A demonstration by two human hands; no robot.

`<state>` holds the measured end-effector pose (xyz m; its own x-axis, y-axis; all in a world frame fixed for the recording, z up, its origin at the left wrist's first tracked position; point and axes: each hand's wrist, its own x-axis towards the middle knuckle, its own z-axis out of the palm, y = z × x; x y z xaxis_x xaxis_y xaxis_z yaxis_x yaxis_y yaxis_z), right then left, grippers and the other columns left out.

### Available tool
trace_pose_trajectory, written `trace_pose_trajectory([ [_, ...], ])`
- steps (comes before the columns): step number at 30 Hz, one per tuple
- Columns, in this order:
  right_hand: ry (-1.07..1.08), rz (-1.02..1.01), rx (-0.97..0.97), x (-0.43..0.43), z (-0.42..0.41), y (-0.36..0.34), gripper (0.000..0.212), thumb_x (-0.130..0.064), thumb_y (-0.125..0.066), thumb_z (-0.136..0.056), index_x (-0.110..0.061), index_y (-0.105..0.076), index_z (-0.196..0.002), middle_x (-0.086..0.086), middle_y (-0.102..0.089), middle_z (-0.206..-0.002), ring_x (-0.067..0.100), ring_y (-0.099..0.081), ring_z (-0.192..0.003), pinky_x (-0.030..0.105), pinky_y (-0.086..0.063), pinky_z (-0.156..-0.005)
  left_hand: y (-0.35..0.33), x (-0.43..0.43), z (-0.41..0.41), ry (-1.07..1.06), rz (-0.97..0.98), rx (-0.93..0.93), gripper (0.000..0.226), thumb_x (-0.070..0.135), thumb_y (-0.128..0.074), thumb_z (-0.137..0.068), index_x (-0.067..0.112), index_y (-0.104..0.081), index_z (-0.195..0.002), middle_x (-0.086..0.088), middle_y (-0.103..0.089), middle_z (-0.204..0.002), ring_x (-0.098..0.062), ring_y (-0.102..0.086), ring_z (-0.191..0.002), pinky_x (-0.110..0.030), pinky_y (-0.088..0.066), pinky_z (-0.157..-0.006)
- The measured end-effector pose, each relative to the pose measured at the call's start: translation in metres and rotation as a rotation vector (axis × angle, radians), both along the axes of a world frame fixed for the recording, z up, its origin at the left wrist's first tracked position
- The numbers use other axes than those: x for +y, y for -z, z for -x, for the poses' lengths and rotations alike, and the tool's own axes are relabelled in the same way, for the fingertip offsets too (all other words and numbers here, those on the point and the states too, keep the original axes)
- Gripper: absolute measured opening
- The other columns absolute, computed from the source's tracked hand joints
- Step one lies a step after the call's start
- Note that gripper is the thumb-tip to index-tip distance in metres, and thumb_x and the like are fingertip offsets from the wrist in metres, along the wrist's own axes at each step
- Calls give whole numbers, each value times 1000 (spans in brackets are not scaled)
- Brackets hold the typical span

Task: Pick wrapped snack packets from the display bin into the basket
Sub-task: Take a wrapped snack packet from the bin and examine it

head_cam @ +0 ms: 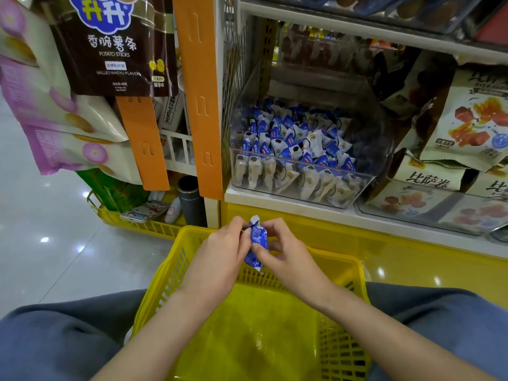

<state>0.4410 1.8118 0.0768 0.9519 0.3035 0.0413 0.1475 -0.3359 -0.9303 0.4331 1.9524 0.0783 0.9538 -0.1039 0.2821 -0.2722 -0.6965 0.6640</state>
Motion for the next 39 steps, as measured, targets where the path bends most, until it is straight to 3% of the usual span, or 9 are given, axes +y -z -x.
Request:
trace_pose_trajectory([
  [7, -17, -38, 12, 1, -1, -1, 32, -18, -64, -86, -38, -45, -102, -19, -57, -106, -5, -59, -89, 12, -49, -69, 2, -2, -4, -65, 91, 20, 28, 16, -41, -97, 25, -40, -70, 9, -45, -61, -4, -47, -57, -14, -33, -49],
  [10, -39, -184, 115, 2, -2, -3, 35, -14, -63, -86, -31, -45, -111, -8, -56, -113, 7, -62, -90, 16, -51, -68, -1, 0, -10, -137, 296, 137, 32, 12, -40, -98, 24, -48, -69, 3, -53, -62, -1, -47, -54, -15, -35, -50],
  [13, 27, -205, 152, 1, -5, -5, 46, -14, -67, -83, -28, -40, -118, -5, -55, -110, 8, -62, -84, 21, -53, -71, -7, -3, -13, -133, 639, 358, 32, 23, -34, -101, 20, -61, -83, -10, -68, -84, -19, -63, -78, -33, -51, -75],
  [16, 150, -80, 106, -1, -7, -5, 65, -20, -77, -73, -21, -37, -125, -10, -55, -104, -8, -59, -76, 13, -49, -70, -12, -7, -10, -60, 824, 505, 37, 36, -34, -98, 17, -66, -90, 0, -72, -79, -6, -67, -70, -15, -52, -61],
  [21, 94, 98, -81, -3, -2, -2, 57, -29, -82, -65, -31, -43, -106, -15, -59, -97, -1, -58, -89, 18, -48, -76, -9, -7, -10, -21, 755, 373, 14, 18, -48, -94, 13, -60, -89, -3, -64, -79, 1, -62, -64, -15, -50, -57],
  [24, 40, 4, -90, 0, 0, -5, 34, -26, -69, -81, -36, -46, -103, -16, -60, -97, -4, -56, -85, 8, -42, -71, -9, -1, -14, -40, 686, 323, 18, 20, -49, -94, 17, -57, -79, 1, -59, -70, 0, -58, -61, -20, -48, -58],
  [28, 133, -68, -109, -3, -5, -12, 8, -19, -54, -92, -25, -59, -95, -8, -65, -89, 5, -61, -80, 21, -51, -70, -9, -1, -12, 42, 638, 308, 20, 21, -52, -93, 19, -56, -74, 10, -59, -62, 1, -59, -62, -22, -50, -58],
  [36, 62, 408, -614, -14, -6, -17, 11, -25, -58, -90, -16, -65, -87, -7, -60, -83, 5, -55, -76, 23, -49, -64, -12, -7, -9, 18, 769, 458, 24, 19, -50, -94, 17, -58, -72, 5, -62, -65, 0, -63, -62, -12, -46, -50],
  [39, 151, 267, -496, -14, -8, -19, 6, -23, -60, -89, -21, -63, -85, -10, -61, -80, 4, -57, -76, 22, -50, -66, -12, -6, -8, 65, 838, 558, 17, 29, -53, -91, 15, -63, -93, -1, -69, -84, -5, -67, -78, -19, -52, -63],
])
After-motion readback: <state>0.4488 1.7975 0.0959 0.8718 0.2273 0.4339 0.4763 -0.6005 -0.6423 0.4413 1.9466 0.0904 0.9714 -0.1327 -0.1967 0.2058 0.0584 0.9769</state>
